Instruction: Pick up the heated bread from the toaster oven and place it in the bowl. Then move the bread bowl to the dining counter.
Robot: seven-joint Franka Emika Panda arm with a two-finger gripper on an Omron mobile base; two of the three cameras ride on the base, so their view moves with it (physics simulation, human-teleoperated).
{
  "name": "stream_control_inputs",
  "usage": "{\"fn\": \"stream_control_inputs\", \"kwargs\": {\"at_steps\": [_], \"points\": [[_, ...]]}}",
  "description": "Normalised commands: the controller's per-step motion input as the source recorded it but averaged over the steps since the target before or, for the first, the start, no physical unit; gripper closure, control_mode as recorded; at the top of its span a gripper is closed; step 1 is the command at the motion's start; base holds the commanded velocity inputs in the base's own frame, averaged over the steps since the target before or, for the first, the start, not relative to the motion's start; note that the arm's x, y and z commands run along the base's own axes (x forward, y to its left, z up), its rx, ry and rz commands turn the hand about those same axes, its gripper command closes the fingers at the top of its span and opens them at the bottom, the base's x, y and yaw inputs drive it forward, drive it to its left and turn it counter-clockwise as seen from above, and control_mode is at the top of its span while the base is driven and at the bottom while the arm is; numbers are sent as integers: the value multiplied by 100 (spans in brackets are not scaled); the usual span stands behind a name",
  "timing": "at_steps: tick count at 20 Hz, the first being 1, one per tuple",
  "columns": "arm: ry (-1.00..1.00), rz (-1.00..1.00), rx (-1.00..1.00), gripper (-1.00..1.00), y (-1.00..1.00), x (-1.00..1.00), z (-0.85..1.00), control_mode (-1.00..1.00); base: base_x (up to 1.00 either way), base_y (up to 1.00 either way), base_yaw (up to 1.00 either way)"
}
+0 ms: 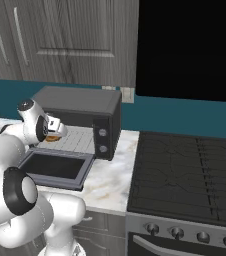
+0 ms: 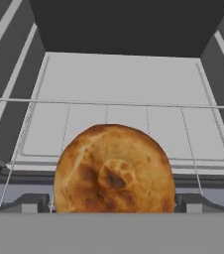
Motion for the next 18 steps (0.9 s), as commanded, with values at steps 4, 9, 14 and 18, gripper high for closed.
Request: {"fn": "stream_control_inputs", "kwargs": {"at_steps": [4, 9, 14, 18], "points": [[0, -4, 0, -100, 0, 0, -17, -100, 0, 0, 0], [0, -4, 0, -100, 0, 0, -11, -100, 0, 0, 0], [0, -9, 0, -100, -2, 0, -15, -100, 0, 0, 0], [0, -9, 0, -100, 0, 0, -18, -100, 0, 0, 0]]}}
